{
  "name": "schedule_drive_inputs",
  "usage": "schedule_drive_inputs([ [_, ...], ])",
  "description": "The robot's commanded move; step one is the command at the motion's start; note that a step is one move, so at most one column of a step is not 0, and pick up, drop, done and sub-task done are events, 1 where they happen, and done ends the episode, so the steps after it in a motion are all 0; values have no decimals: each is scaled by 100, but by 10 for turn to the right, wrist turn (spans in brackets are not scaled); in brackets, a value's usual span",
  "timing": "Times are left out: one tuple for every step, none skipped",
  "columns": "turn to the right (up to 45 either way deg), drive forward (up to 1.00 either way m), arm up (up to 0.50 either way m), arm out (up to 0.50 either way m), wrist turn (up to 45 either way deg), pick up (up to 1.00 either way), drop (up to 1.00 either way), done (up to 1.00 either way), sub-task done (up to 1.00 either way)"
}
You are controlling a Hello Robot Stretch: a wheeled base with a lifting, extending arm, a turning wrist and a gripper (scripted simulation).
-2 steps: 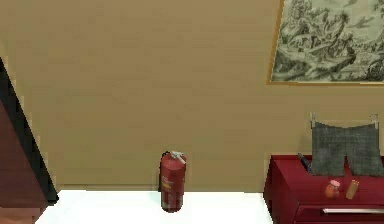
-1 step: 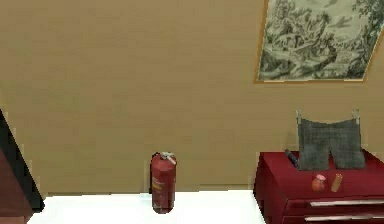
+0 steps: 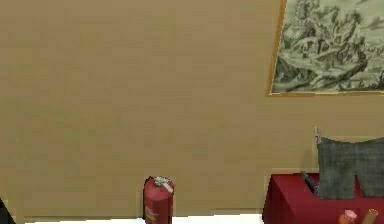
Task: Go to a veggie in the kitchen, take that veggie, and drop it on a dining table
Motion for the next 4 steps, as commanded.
schedule_drive_inputs([
  [240,0,0,0,0,0,0,0,0],
  [0,5,0,0,0,0,0,0,0],
  [-450,0,0,0,0,0,0,0,0],
  [-450,0,0,0,0,0,0,0,0],
])
